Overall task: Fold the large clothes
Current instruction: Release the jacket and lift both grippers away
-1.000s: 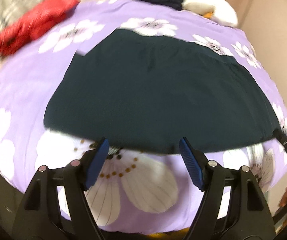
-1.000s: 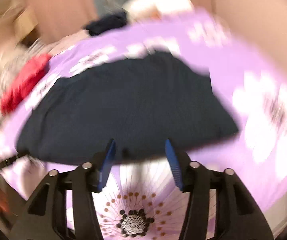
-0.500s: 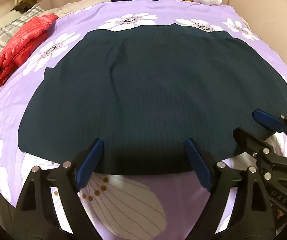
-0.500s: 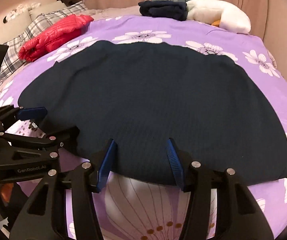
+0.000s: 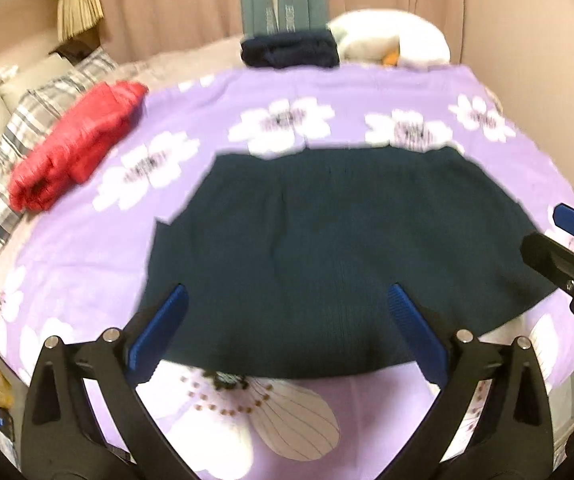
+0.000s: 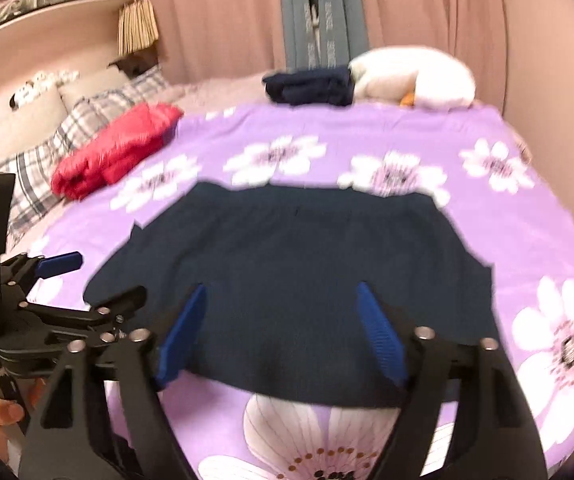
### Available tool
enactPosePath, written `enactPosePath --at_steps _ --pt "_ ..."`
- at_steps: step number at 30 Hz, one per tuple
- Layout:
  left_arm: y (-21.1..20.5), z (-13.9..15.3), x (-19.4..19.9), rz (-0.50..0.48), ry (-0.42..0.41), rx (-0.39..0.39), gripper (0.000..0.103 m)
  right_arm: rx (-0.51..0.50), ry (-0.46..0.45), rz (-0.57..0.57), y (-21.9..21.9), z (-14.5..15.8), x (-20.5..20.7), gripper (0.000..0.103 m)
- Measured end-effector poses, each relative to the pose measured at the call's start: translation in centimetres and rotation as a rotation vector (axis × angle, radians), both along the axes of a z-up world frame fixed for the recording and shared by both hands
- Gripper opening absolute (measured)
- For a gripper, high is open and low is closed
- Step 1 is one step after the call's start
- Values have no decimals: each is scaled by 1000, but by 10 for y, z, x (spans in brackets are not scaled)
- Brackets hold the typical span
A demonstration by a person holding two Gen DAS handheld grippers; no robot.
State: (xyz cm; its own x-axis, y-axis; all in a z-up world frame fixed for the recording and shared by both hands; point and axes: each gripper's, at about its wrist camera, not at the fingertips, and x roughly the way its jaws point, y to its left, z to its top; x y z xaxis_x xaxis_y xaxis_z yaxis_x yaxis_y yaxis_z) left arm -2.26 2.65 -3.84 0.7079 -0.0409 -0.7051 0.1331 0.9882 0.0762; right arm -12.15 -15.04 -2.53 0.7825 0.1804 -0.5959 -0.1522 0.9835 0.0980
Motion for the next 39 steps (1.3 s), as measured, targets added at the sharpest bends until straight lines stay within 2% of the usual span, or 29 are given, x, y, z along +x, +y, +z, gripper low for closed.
enactPosePath --at_steps 5,9,11,14,18,24,30,34,36,39 --pt "2 44 -6 -17 -45 -31 101 -7 -45 -15 -6 32 -3 89" --pt "2 78 -13 1 -89 -38 101 -24 -86 -26 -8 62 -8 102" --pt "3 95 -14 16 -103 -55 101 -15 -109 -32 -10 77 -10 102" --pt "1 116 -15 48 -113 -28 101 -2 -122 -41 -12 100 -11 102" --pt "0 142 -19 14 -132 -58 101 -34 -119 -53 -9 125 -12 102" --pt "-3 176 -26 18 -158 -32 101 -82 -77 -106 -6 153 -12 102" --pt "-8 190 -33 11 -161 -28 101 -141 -81 -123 -1 169 -20 102" --pt "-8 184 -30 10 -133 -29 101 -107 -37 -102 -4 171 -21 102" --pt "-9 178 -27 22 -116 -25 101 -122 -32 -104 -4 168 -22 102" --pt "-8 157 -19 48 -69 -32 101 -143 -3 -90 0 153 -21 102"
